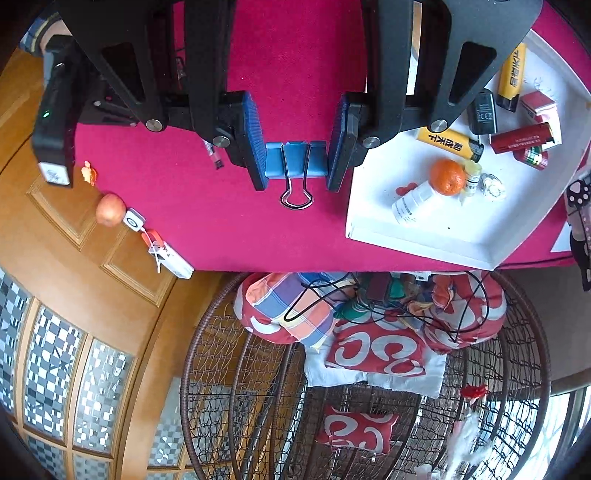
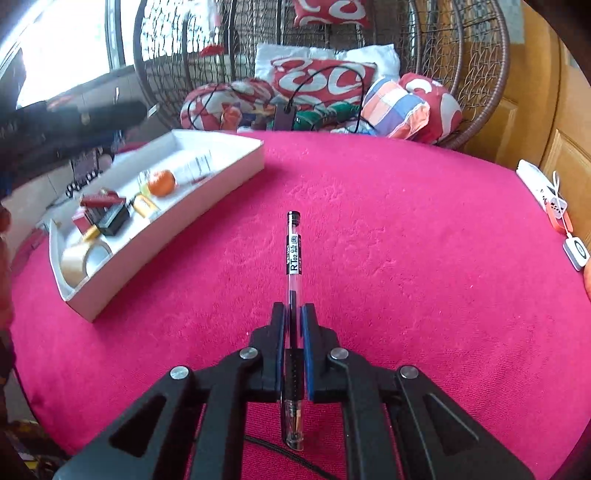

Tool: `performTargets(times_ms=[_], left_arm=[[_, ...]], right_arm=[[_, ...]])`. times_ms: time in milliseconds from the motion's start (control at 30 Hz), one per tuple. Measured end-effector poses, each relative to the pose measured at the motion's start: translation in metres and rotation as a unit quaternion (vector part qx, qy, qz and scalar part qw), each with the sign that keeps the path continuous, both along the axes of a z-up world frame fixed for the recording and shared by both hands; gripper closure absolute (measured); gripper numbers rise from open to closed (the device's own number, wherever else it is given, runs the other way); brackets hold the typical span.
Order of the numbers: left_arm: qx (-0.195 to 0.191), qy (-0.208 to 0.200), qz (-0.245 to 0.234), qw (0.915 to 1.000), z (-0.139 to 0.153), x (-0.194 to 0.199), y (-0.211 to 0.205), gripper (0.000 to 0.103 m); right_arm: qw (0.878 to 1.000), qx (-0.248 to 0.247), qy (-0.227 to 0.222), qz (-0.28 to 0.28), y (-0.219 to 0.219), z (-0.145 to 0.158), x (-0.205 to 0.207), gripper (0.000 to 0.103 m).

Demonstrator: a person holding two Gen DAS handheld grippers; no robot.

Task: Organize rigid objects
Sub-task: 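Carry the blue clip and pen into the tray and open both tools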

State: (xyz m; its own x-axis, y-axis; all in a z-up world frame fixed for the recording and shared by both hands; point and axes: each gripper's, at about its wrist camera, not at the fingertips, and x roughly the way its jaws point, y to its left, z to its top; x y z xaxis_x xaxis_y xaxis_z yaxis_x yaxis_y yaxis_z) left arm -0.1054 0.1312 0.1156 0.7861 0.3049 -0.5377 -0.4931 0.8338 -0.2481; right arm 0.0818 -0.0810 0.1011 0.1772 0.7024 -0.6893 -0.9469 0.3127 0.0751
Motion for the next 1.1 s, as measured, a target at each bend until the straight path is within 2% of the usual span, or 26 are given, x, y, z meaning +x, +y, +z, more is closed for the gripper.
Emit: performTargets(times_ms=[200,433,533,1100], left_arm=[[0.031,0.015,0.02,0.9992,0.003,-0.008,-0.002,0.072],[0.044,0.019,0.042,0.998,0.007,-0.02,0.004,0.072],[0.048,0.015,0.053,0.9973,0.01,-0.026,0.007,0.072],[0.053,-0.002,0.116,0.9918,0.019,-0.069,0.037,0.072]], right_arm=[[0.997,0.072,-0.001,0.014,-0.005,0.047,-0.006,0.097],[0.992,0.118,0.005,0.037,0.002,0.076,-0.016,0.097],[0.99,0.128,0.018,0.048,0.009,0.081,-0.021,0.097],[0.984,0.139,0.015,0.112,0.043,0.1,-0.063,0.097]])
